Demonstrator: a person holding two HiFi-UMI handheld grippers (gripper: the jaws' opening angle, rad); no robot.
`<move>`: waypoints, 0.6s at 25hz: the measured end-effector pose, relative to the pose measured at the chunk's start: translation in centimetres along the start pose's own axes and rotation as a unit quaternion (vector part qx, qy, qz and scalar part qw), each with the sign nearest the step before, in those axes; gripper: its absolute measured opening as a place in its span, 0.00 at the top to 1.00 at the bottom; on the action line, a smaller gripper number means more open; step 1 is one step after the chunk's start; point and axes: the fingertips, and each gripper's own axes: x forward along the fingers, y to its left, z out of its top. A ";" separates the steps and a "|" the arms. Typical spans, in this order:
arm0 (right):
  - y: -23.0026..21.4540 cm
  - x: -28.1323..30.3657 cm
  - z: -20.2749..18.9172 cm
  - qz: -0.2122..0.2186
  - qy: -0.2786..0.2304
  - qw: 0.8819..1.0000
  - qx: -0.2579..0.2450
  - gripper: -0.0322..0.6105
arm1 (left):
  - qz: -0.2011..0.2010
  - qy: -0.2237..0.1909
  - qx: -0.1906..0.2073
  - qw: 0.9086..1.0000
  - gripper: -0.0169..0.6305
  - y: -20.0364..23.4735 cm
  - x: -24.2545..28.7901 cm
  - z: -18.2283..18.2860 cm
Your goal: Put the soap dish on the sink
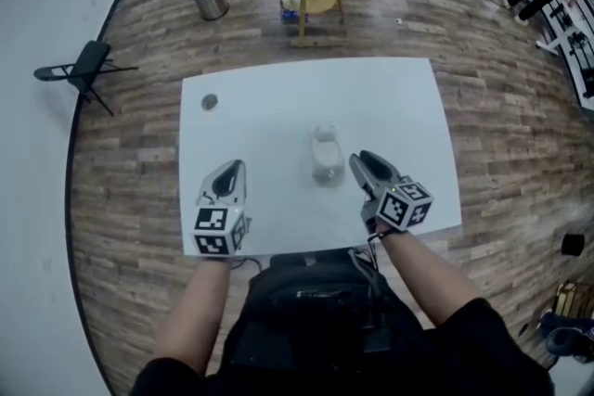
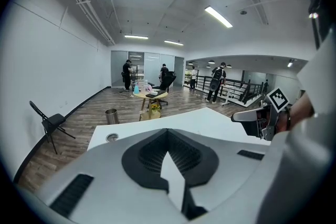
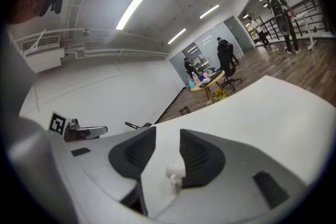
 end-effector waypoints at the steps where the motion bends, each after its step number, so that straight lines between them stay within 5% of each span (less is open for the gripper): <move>1: 0.3 -0.1 0.3 0.001 -0.003 1.000 -0.008 0.72 | 0.000 -0.002 -0.002 1.000 0.99 0.0 -0.2 -0.1; 15: 3.9 -2.4 4.6 0.021 -0.035 0.993 -0.112 0.75 | 0.001 -0.015 -0.008 1.000 0.99 0.1 -1.0 -0.2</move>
